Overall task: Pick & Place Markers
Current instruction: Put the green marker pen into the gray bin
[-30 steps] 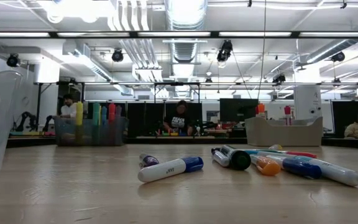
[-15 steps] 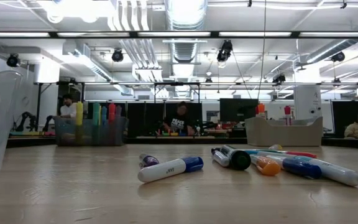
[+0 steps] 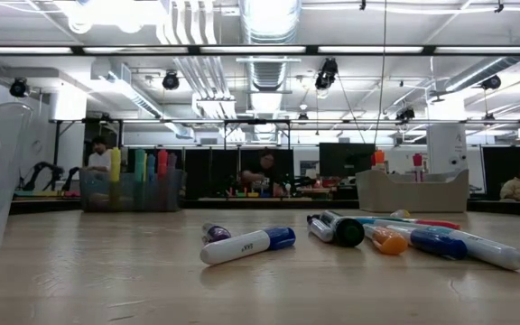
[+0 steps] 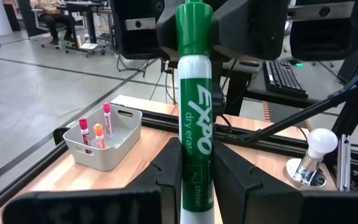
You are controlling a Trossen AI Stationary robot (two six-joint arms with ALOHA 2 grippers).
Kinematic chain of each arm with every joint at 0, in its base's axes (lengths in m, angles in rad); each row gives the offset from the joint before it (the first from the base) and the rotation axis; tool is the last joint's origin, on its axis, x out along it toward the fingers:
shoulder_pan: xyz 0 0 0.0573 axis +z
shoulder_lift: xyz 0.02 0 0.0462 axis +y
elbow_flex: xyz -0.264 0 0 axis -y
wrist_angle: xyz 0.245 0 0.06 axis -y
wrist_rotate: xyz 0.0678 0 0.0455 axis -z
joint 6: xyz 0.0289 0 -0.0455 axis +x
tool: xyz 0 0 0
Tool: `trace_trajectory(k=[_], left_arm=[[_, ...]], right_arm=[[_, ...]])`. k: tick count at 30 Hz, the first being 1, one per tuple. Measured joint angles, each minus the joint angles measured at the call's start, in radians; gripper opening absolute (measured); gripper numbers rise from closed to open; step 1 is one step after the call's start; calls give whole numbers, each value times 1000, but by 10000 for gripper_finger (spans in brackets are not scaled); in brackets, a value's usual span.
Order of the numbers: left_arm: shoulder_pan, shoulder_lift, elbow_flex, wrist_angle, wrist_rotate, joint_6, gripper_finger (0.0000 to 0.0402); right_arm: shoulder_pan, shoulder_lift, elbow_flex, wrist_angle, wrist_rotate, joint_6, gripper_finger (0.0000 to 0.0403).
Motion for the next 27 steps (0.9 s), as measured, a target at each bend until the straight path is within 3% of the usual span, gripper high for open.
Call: trace_trajectory(k=[11,19,27], left_arm=[[2,0,-1,0,0,12,61],[1,0,-1,0,-9,-3,87],[1,-14,-1,-57,-54,-11,100]], right_arm=[[0,0,0,-2,-8,3,73],[0,-1,0,-4,-4,3,74],[0,-25,2,-131,111,16,72]])
